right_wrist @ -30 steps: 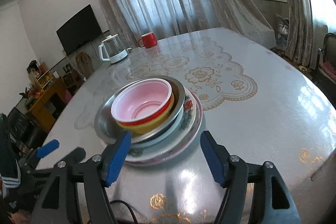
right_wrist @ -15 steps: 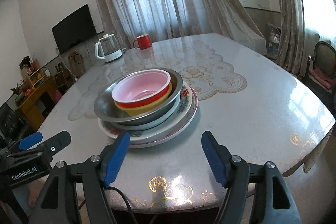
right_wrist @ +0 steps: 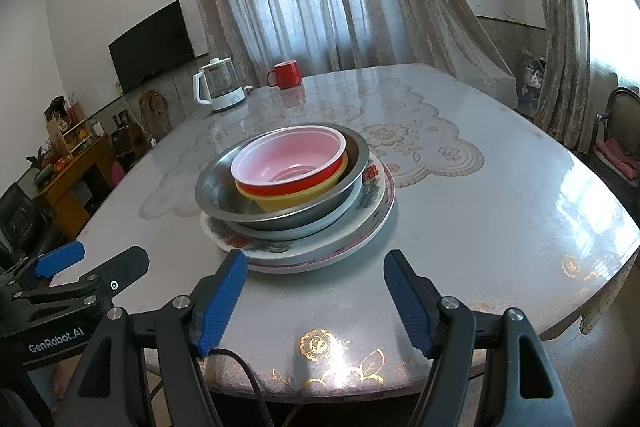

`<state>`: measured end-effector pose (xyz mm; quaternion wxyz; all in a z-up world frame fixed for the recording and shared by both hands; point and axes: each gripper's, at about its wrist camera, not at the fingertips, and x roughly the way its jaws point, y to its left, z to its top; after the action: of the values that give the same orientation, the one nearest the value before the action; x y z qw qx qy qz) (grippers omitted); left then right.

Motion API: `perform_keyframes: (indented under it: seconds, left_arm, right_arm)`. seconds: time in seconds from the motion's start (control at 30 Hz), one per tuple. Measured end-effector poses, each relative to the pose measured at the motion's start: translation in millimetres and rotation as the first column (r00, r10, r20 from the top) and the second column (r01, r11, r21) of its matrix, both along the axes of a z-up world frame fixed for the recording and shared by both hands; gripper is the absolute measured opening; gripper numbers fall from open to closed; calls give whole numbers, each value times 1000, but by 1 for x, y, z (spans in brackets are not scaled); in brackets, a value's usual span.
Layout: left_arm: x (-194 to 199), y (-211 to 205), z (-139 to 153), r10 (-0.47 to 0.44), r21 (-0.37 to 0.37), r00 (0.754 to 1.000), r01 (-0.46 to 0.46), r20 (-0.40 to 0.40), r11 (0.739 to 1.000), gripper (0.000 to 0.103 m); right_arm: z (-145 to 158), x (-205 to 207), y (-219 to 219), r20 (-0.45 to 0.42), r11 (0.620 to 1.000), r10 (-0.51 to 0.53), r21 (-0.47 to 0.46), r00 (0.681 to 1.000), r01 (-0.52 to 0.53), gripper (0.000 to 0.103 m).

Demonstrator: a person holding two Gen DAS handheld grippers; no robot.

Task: Organize plates and bowls

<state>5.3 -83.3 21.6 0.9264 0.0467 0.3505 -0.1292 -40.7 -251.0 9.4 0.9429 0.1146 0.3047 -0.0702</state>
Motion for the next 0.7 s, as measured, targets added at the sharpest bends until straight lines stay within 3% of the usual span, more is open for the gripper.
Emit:
perform_keyframes:
  seconds: [0.7]
  left_arm:
    - [3,-3,-7,27,59,1000,-27,-15,998,103]
  right_arm:
    - [-2,4,5,-16,1000,13,-10,1000,-13,72]
